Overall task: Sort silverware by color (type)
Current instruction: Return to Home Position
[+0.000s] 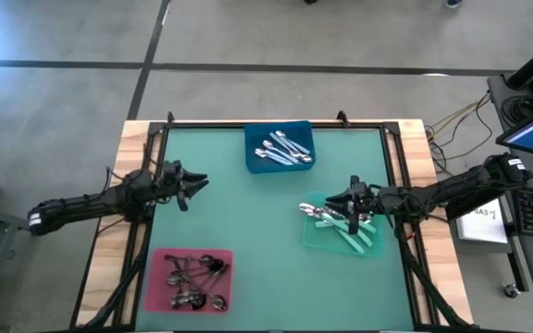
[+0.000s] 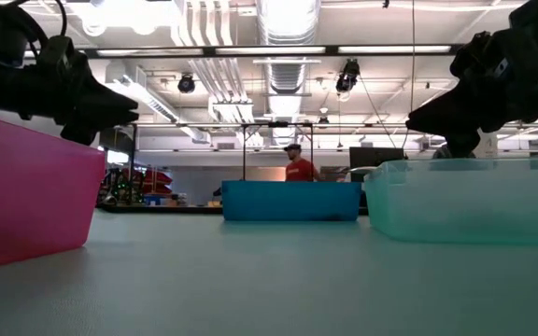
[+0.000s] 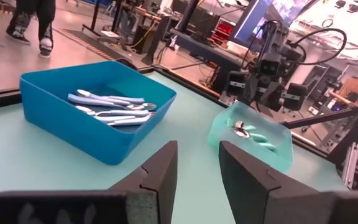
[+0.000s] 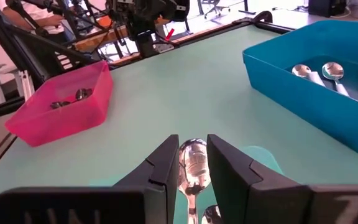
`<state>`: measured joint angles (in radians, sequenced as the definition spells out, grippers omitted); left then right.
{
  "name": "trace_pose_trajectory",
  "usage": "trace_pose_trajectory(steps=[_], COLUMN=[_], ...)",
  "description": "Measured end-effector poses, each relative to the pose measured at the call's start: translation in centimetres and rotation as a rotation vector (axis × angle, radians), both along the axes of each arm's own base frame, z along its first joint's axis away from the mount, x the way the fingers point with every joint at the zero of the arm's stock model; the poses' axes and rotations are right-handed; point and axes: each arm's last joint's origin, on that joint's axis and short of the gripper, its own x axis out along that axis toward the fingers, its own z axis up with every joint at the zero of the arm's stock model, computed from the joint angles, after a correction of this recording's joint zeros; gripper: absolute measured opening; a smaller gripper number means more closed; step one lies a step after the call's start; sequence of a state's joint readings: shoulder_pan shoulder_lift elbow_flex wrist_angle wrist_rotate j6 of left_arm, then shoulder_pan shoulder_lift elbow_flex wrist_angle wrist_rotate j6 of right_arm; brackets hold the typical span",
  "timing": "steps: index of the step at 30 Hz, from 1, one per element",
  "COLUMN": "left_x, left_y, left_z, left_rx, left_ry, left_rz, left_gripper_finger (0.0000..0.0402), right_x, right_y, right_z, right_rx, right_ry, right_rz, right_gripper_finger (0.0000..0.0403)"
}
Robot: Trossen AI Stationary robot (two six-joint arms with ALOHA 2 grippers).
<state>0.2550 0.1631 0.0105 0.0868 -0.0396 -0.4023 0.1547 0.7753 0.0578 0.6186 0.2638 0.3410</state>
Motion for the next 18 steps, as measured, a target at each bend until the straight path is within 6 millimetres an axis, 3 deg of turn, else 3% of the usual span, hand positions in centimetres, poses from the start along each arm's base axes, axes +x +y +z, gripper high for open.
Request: trace_pose_trajectory(steps=[8,18], left_x=[0.09,0.18], left_y=[0.02,0.05], left_z=[-0.75,-0.98], left_rx=[-0.143,-0.155], left_ry=[0.045,0.079], left_rz=[0.014,0.016], left_gripper_finger=[0.0103,0.0103], right_x=[-0.04,-0.05], right_y=[-0.01,-0.01], right_z=[-0.22,-0.23], right_rx=[-0.013,-0.012], right_ry=[0.023,0.024], right_rz=[0.002,0.002], right_gripper_finger=[0.0079,0.0074])
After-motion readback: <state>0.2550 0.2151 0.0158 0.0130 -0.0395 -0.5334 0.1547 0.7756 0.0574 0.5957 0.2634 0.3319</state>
